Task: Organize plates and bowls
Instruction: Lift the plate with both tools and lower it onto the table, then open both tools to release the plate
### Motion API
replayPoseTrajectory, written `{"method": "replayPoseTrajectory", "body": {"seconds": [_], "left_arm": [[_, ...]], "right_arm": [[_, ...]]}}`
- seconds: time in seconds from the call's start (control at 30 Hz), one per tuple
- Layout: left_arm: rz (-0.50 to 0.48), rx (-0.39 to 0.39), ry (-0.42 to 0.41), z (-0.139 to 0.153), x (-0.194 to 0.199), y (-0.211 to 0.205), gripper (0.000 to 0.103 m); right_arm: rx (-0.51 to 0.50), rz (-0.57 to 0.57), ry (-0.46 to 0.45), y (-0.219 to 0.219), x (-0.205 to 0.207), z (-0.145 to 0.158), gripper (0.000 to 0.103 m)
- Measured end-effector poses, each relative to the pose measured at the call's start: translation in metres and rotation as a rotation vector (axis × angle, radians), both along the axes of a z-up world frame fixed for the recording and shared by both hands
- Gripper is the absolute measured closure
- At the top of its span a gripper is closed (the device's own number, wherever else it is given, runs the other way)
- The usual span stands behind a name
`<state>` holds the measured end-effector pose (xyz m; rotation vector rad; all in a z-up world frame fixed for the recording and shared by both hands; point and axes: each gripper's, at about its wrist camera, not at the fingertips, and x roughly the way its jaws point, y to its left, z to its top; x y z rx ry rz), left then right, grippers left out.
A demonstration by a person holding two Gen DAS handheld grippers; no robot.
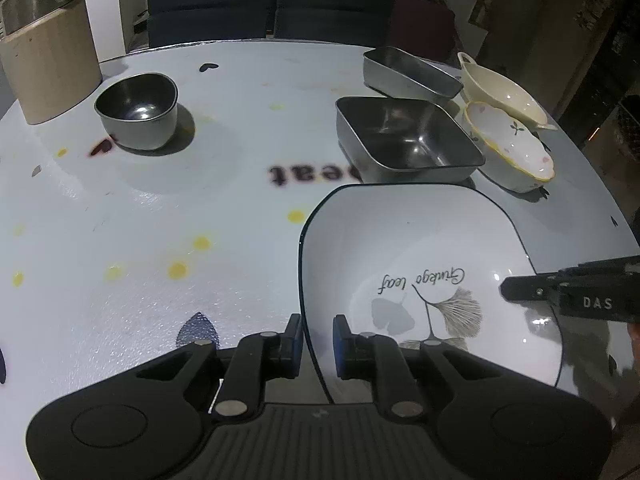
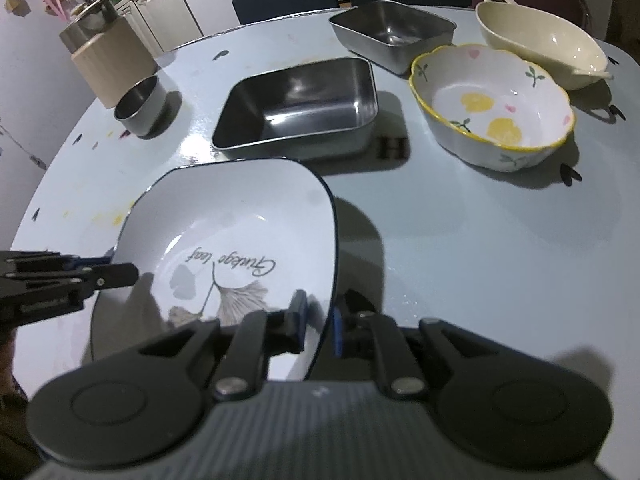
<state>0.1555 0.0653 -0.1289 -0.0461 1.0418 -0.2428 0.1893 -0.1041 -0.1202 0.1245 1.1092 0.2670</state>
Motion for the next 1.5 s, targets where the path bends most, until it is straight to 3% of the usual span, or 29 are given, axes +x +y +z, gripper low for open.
{"method": "replayPoseTrajectory", "body": {"seconds": [0.43,0.53,0.6,0.63,0.7,0.8,0.87,0.93,1.23,1.5], "left_arm": [[0.002,-0.037,0.028,-0.008,0.002,0.003,0.084],[0.007,-0.035,0.032,-0.008,0.003,0.004,0.069],[0.014,-0.034,0.030,-0.007,0.004,0.005,0.052],[0.019,-0.036,0.026,-0.006,0.004,0.006,0.046],[0.030,-0.038,0.016,-0.003,0.003,0.007,0.019],[0.030,-0.036,0.000,-0.001,0.001,0.007,0.012],[0.033,-0.034,0.004,0.001,0.000,0.007,0.008],[0.042,-0.030,0.004,0.002,-0.001,0.008,0.004],[0.081,-0.015,-0.022,0.013,-0.007,0.016,0.000],[0.077,-0.056,-0.113,0.047,0.001,0.001,0.000]], "right_arm": [[0.041,-0.030,0.011,-0.006,0.006,-0.006,0.087],[0.045,-0.027,0.009,-0.007,0.006,-0.006,0.086],[0.037,-0.023,-0.001,-0.007,0.005,-0.006,0.078],[0.028,-0.023,-0.005,-0.007,0.004,-0.006,0.068],[0.026,-0.021,-0.012,-0.007,0.003,-0.006,0.055],[0.043,-0.021,-0.020,-0.009,0.002,-0.005,0.032],[0.053,-0.027,-0.021,-0.011,0.001,-0.003,0.011],[0.056,-0.030,-0.041,-0.012,-0.001,-0.001,0.005],[0.061,0.002,-0.083,-0.013,-0.008,0.004,0.000],[0.061,-0.034,-0.160,-0.028,-0.013,0.028,0.000]]}}
